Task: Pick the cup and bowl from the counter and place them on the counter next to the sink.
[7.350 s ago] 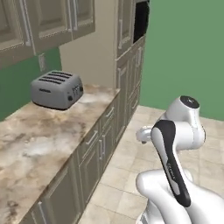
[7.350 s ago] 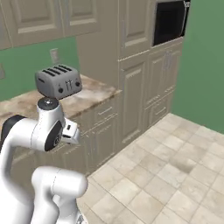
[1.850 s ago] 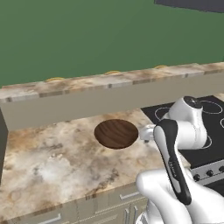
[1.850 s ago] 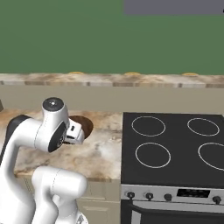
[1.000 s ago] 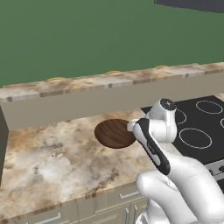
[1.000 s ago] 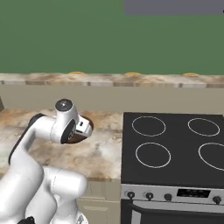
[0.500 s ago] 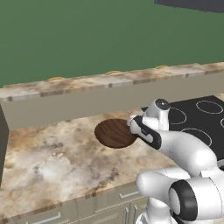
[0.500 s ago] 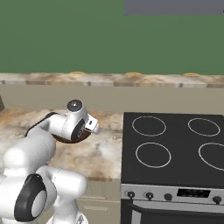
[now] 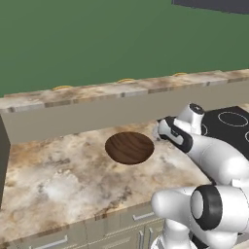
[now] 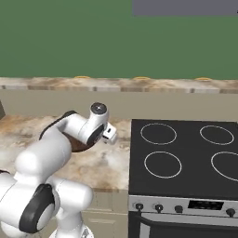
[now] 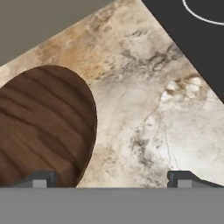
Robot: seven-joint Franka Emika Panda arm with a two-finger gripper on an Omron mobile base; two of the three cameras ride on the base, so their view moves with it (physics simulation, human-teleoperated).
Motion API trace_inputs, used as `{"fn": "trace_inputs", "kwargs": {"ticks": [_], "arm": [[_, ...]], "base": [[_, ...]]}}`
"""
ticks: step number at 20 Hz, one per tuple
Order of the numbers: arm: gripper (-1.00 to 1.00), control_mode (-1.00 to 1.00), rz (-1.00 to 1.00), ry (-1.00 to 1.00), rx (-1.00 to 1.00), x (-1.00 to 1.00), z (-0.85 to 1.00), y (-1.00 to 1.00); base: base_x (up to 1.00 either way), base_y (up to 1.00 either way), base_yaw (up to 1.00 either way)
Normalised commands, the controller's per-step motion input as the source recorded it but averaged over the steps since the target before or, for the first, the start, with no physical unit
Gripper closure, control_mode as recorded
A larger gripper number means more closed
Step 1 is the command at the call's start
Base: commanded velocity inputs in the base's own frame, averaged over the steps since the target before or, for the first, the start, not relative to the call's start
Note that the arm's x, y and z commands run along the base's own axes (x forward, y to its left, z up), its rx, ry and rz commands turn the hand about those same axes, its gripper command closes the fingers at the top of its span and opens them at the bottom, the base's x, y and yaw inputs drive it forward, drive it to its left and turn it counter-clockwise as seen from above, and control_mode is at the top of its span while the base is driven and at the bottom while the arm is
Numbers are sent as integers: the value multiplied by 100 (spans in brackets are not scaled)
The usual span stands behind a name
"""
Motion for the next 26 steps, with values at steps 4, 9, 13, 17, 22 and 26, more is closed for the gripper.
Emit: {"fn": "trace_inputs", "kwargs": {"ticks": [4,9,13,17,22,26], "arm": [[-100,-100,0,29,0,0,8,-4],[-100,-100,0,17,0,0,0,0],[-100,-100,0,1,9,0,-11,0],[-100,-100,0,0,16,0,-21,0],[-100,-100,0,0,8,0,-11,0],[-100,-100,0,0,0,0,0,12]], "base": [[0,0,0],[0,0,0],[0,0,0],[0,0,0],[0,0,0],[0,0,0]]}}
